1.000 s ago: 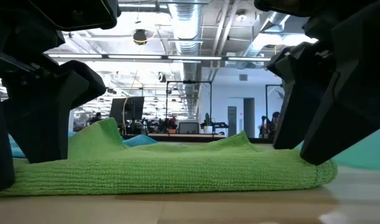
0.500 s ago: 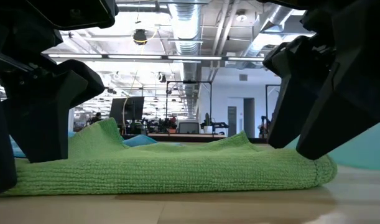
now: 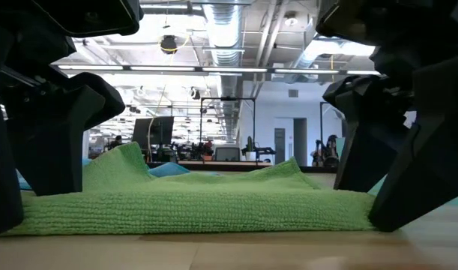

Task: Roll microfiber towels into tight, uniform cylinder then place into a basket
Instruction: Roll the green towel

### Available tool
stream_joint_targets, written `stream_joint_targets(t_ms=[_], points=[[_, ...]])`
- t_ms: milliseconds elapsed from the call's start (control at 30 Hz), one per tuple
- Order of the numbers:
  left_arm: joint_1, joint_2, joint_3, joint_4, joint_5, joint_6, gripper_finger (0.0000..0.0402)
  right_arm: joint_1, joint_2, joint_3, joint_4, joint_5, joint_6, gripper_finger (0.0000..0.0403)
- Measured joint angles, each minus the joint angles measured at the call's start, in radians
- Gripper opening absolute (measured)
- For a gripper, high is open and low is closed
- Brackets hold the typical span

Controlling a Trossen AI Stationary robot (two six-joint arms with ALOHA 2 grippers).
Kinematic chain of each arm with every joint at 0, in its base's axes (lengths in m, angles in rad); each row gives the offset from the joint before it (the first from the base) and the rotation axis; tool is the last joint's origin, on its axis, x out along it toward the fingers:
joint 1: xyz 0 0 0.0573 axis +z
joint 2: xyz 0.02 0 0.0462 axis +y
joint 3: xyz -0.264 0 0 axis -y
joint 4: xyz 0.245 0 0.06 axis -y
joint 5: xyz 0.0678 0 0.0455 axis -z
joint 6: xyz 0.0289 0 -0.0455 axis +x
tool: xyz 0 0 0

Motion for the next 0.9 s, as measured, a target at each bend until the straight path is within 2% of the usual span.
stream_joint_targets(t_ms=[400,633,800,900], points=[[0.0,-0.001,-0.011,0.0,-0.048,0.041,0.0158,-0.002,0.0,0.0,0.016,-0.003,0.038,0.0149],[0.003,0.0,-0.011,-0.044,-0.108,0.05,0.0106,-0.001,0.0,0.0,0.016,-0.003,0.071,0.0089],[0.004,-0.001,-0.011,-0.037,-0.082,0.037,0.0061,0.007,0.0,0.001,0.029,-0.038,0.089,0.0035],[0.0,-0.001,-0.011,-0.026,-0.044,-0.032,0.0033,0.019,0.0,0.001,0.059,-0.089,0.104,0.0011]])
